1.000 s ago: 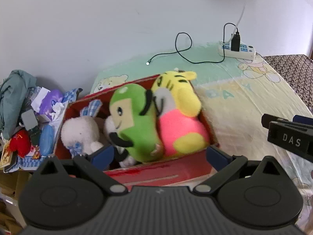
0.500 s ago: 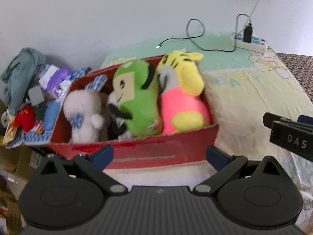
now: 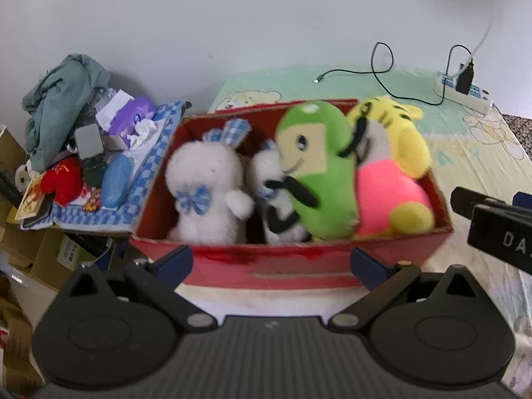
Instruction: Organize objects
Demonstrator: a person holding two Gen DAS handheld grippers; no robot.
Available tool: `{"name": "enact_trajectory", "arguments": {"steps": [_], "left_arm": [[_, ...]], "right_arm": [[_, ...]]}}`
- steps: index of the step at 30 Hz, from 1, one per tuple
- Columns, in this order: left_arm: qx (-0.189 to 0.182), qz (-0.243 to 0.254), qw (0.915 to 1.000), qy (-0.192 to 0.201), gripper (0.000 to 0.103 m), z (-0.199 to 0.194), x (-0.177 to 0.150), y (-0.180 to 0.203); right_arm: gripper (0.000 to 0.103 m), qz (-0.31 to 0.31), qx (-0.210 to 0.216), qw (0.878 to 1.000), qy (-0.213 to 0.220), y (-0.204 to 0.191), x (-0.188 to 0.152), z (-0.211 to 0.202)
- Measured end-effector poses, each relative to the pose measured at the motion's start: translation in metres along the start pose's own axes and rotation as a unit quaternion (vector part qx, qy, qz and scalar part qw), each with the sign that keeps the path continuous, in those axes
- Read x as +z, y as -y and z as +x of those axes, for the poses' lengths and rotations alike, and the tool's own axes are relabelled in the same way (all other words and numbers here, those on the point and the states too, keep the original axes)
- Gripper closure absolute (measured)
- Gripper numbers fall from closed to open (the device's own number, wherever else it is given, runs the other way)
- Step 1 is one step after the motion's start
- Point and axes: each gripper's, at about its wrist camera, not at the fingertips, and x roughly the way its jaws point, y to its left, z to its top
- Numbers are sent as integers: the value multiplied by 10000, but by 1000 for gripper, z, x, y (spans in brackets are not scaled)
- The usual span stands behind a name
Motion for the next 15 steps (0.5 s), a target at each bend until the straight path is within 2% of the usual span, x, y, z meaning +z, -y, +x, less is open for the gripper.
{"name": "enact_trajectory", "arguments": {"steps": [9,15], "left_arm": [[-110,113,9999,-6,2,22,14,-32],[-230,154,9996,-38,2,37,21,-51]], "right_arm": [[23,20,-132,9998,121,-34,5,10],[14,96,-365,9991,165,-51,12,16]]}}
